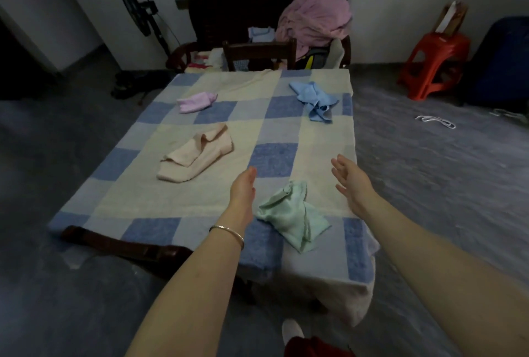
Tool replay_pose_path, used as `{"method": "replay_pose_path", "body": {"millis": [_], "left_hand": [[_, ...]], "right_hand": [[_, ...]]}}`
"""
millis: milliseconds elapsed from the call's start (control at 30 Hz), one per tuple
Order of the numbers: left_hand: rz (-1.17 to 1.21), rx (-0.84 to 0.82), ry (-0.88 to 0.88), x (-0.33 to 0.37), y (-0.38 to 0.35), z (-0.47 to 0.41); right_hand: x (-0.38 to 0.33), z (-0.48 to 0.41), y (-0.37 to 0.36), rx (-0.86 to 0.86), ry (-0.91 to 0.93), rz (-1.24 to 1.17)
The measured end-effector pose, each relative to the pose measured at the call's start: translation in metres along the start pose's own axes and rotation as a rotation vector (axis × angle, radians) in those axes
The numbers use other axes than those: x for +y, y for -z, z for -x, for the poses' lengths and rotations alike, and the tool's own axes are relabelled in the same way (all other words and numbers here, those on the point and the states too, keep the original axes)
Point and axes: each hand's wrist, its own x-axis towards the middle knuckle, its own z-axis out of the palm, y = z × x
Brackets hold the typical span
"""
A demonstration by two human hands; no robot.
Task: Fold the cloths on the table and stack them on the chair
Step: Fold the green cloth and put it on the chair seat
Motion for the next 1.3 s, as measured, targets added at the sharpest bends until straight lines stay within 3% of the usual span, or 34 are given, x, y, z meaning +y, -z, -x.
{"method": "replay_pose_path", "body": {"millis": [400,1300], "left_hand": [[-0.082,-0.146,0.054,0.025,-0.002,-0.07],[-0.558,-0.744,0.148,0.064,0.033,-0.122]], "right_hand": [[-0.014,-0.021,-0.042,0.077,-0.004,-0.022],[0.045,0.054,-0.149,0.679,0.15,-0.336]]}}
